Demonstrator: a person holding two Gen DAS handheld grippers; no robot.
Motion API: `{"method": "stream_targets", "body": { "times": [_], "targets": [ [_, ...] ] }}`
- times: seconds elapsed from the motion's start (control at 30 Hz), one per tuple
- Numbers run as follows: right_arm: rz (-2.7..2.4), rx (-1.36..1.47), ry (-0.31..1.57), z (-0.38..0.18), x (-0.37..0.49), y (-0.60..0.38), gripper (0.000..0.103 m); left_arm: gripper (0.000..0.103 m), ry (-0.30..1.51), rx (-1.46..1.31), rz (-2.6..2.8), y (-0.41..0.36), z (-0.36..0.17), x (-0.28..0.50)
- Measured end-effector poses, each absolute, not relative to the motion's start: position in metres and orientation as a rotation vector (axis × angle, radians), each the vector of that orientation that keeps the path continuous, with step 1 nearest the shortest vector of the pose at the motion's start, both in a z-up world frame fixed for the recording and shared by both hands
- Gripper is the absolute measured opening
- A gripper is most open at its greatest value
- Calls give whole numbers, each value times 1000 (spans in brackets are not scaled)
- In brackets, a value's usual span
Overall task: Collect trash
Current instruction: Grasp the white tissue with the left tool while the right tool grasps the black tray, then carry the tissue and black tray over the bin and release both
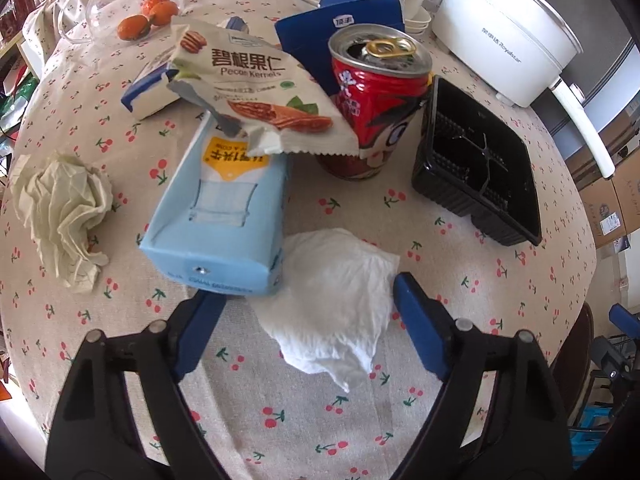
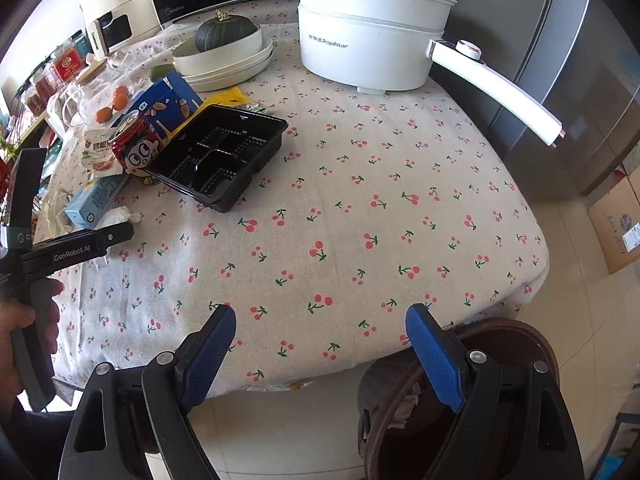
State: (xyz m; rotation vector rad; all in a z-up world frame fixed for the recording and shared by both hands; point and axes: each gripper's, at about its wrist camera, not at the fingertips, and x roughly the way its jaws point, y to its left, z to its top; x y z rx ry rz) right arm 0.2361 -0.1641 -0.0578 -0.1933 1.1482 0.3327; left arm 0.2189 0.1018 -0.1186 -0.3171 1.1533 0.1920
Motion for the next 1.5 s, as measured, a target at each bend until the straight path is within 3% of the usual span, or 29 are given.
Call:
{"method": "stream_targets", "body": {
  "times": [0.23,0.33,0.67,1.1,1.2,1.27,1.5],
  "targets": [
    [332,-163,1140,-57,243,-157,88,31,1181,-328,131,105,-114,212],
    [330,-106,1133,-57,250,-152,88,26,1186,-350,55,103,-104,202],
    [331,78,1141,-77,280,-113,89,25,1034,-269,-19,125,-45,159],
    [239,138,1119,-110,327,-63,88,25,994,-301,24,163,-33,150],
    [199,118,1094,-112,328,-60,77,25,990,-312,24,166,-31,148],
    [192,94,1085,-112,328,-59,57,25,990,-318,22,166,-31,148],
    [242,29,1088,-100,314,-70,56,25,996,-308,9,158,-31,148]
  ]
}}
